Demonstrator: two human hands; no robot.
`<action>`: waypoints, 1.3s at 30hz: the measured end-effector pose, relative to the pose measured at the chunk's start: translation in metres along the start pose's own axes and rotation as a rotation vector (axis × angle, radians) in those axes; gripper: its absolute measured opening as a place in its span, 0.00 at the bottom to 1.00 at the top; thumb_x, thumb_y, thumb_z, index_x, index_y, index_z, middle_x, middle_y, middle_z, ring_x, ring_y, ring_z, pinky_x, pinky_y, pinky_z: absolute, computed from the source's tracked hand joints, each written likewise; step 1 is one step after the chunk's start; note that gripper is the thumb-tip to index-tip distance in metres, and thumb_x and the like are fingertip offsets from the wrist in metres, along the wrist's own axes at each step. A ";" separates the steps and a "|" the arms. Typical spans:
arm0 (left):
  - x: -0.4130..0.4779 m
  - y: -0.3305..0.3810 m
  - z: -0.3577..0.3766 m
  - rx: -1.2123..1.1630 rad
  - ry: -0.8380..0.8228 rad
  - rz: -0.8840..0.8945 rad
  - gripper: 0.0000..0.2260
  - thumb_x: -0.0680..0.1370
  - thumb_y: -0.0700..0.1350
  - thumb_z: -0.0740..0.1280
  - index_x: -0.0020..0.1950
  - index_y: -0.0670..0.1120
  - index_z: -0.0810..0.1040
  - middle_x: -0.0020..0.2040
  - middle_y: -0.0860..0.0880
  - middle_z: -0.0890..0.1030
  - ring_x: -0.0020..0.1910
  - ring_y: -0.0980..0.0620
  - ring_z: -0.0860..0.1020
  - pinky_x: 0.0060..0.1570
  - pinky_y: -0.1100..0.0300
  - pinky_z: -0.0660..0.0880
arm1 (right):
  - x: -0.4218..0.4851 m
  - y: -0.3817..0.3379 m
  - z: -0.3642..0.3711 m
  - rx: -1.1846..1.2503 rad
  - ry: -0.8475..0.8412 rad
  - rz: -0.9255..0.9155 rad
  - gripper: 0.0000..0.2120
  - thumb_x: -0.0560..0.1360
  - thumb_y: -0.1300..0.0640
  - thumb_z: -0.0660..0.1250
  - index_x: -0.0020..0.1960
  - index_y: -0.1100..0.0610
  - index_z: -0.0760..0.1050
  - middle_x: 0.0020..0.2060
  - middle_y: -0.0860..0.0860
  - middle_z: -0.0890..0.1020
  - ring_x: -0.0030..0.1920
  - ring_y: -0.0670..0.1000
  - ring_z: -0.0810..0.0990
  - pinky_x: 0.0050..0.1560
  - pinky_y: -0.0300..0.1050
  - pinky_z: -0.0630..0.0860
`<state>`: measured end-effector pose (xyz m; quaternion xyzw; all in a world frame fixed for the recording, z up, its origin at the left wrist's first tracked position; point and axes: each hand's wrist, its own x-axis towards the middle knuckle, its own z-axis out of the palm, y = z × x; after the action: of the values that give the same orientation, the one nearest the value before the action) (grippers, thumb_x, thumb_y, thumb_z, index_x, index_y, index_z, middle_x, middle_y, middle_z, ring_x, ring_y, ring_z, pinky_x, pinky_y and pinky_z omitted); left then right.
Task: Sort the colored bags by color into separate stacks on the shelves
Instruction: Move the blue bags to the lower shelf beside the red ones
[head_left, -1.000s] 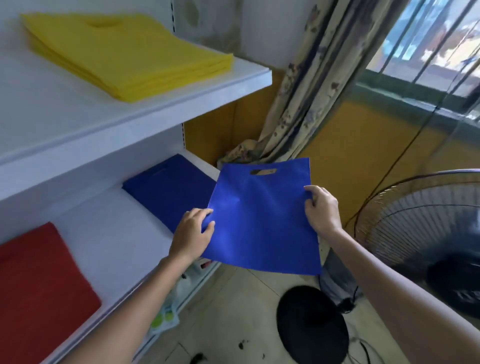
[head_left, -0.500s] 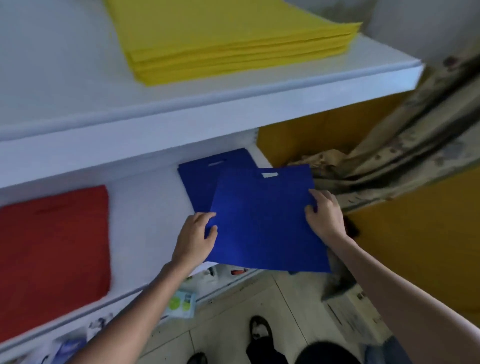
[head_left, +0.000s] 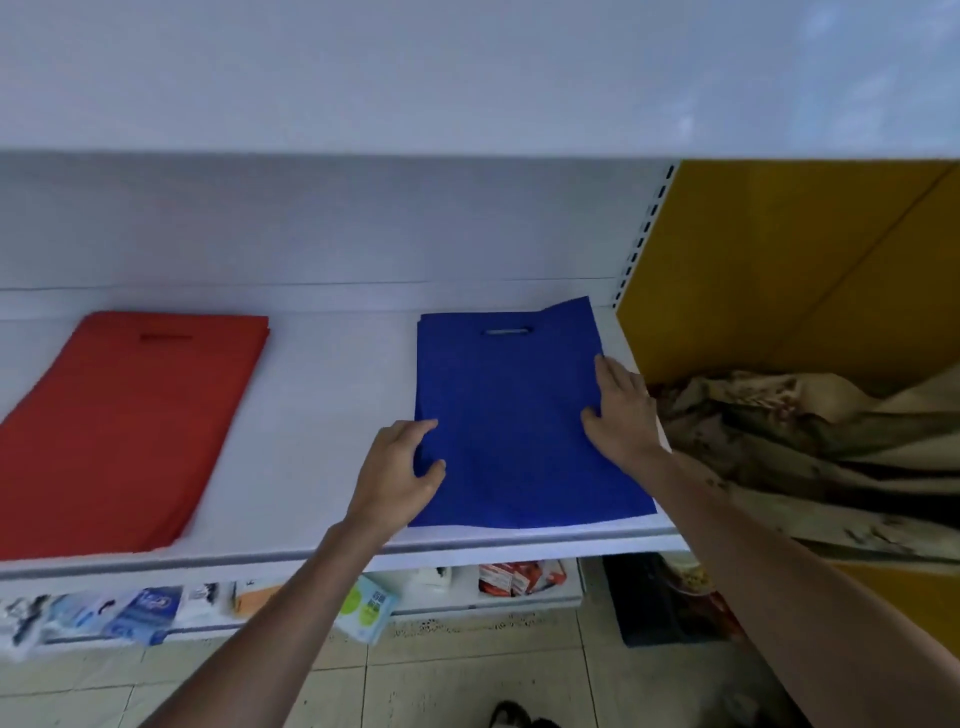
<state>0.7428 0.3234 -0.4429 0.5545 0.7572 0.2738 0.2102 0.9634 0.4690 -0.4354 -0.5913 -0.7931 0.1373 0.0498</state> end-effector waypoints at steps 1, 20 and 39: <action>0.002 -0.003 0.004 0.043 0.000 -0.015 0.22 0.77 0.43 0.65 0.70 0.45 0.67 0.66 0.47 0.71 0.65 0.49 0.67 0.62 0.65 0.62 | 0.003 0.001 0.009 -0.032 -0.033 0.029 0.31 0.78 0.55 0.58 0.76 0.58 0.48 0.75 0.53 0.53 0.72 0.57 0.55 0.68 0.54 0.60; -0.072 -0.027 -0.107 -0.016 0.265 -0.201 0.12 0.76 0.40 0.65 0.58 0.42 0.77 0.52 0.43 0.79 0.48 0.45 0.78 0.48 0.55 0.74 | -0.039 -0.131 -0.016 0.311 0.093 -0.243 0.24 0.78 0.57 0.59 0.72 0.59 0.60 0.66 0.57 0.69 0.62 0.57 0.71 0.60 0.55 0.71; -0.329 -0.126 -0.517 0.356 0.787 -0.388 0.11 0.76 0.46 0.66 0.56 0.45 0.79 0.54 0.45 0.77 0.55 0.45 0.74 0.52 0.55 0.71 | -0.248 -0.634 -0.115 0.605 -0.003 -1.018 0.18 0.75 0.59 0.62 0.64 0.58 0.70 0.56 0.54 0.77 0.54 0.54 0.77 0.55 0.48 0.73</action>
<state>0.4275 -0.1144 -0.1264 0.2844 0.9040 0.2850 -0.1438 0.4787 0.0849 -0.1292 -0.0957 -0.9028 0.3168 0.2746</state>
